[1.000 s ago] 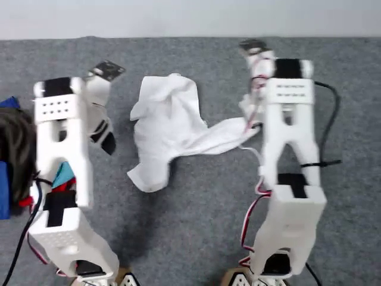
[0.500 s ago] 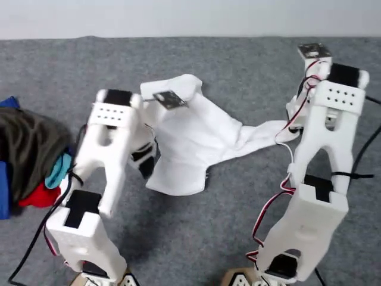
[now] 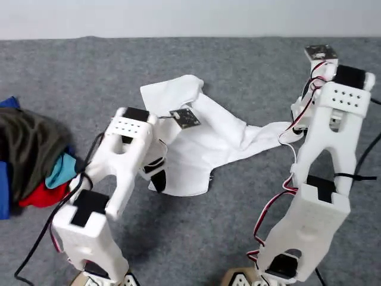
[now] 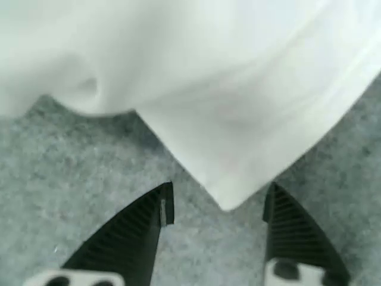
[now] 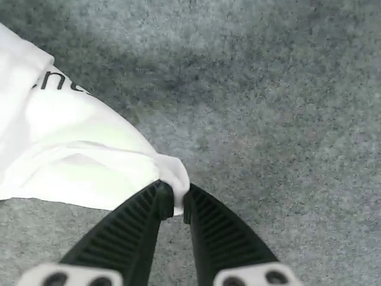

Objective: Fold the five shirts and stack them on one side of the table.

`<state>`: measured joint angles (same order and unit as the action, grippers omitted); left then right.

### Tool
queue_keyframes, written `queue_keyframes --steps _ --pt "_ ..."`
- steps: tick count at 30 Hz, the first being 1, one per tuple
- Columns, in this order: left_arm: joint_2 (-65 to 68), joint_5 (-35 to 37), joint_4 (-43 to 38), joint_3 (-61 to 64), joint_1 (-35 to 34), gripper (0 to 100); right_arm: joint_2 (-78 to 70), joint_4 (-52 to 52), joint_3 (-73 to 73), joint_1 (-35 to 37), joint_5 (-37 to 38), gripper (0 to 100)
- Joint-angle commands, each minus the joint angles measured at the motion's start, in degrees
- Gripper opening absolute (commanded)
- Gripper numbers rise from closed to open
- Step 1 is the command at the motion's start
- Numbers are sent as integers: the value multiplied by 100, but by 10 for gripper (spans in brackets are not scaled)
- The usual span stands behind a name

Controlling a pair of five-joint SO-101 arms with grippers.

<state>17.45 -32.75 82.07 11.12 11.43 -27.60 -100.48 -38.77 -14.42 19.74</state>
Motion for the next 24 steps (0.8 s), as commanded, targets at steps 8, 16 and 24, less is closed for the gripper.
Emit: queue_keyframes --steps 8,16,24 --pt "932 273 -35 -637 369 216 145 -233 -290 -75 35 9" --pt "1407 237 563 -1262 378 1 163 -242 -299 -101 53 9" --pt "-246 651 1547 -2527 62 4 901 -242 -299 -66 53 9"
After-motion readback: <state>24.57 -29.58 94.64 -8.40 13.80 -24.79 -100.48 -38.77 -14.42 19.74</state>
